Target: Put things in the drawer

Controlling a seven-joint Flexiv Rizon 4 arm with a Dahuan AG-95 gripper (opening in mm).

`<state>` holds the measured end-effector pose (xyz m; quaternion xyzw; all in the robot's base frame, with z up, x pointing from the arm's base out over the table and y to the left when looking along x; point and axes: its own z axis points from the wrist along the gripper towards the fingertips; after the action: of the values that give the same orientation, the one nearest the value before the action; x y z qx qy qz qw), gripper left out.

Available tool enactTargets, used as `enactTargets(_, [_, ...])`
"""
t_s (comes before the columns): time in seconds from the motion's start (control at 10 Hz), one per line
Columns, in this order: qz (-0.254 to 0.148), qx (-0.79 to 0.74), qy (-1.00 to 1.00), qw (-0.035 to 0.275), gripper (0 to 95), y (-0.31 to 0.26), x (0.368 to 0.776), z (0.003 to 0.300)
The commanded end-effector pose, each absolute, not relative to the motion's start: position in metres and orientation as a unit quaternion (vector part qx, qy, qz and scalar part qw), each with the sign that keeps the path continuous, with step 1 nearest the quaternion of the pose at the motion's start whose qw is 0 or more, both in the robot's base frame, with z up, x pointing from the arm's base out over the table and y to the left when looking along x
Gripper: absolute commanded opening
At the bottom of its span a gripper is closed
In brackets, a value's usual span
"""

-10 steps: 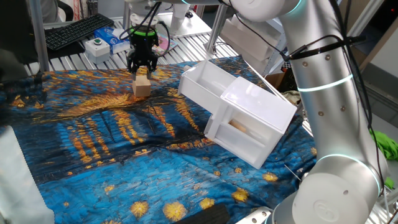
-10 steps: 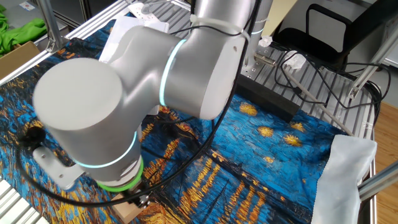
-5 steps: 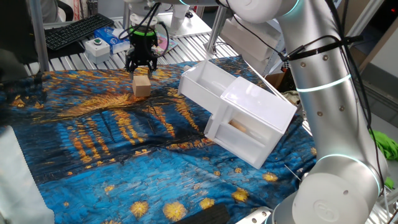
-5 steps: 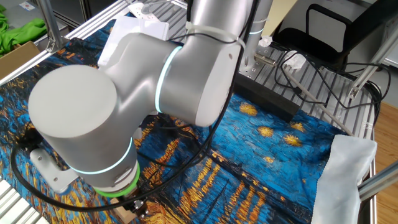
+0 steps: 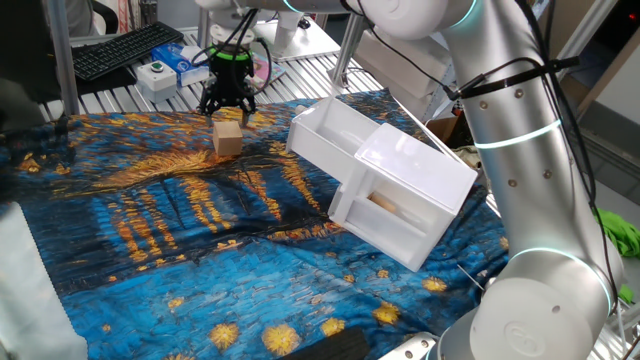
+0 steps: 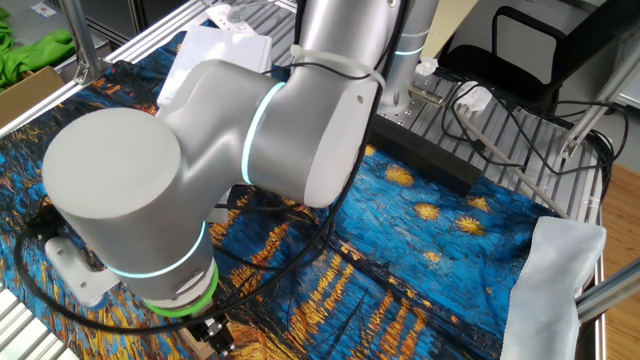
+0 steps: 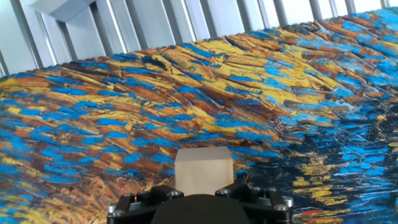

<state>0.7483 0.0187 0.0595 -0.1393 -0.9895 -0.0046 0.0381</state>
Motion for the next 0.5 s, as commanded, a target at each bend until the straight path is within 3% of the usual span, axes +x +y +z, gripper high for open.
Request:
enactTargets(0.1, [-0.005, -0.139, -0.99, 0.022, 76.0, 0.0178, 0.7476, 0.0579])
enactTargets(0.5, [-0.007, -0.136, -0.991, 0.005, 76.0, 0.0148, 0.7482, 0.0535])
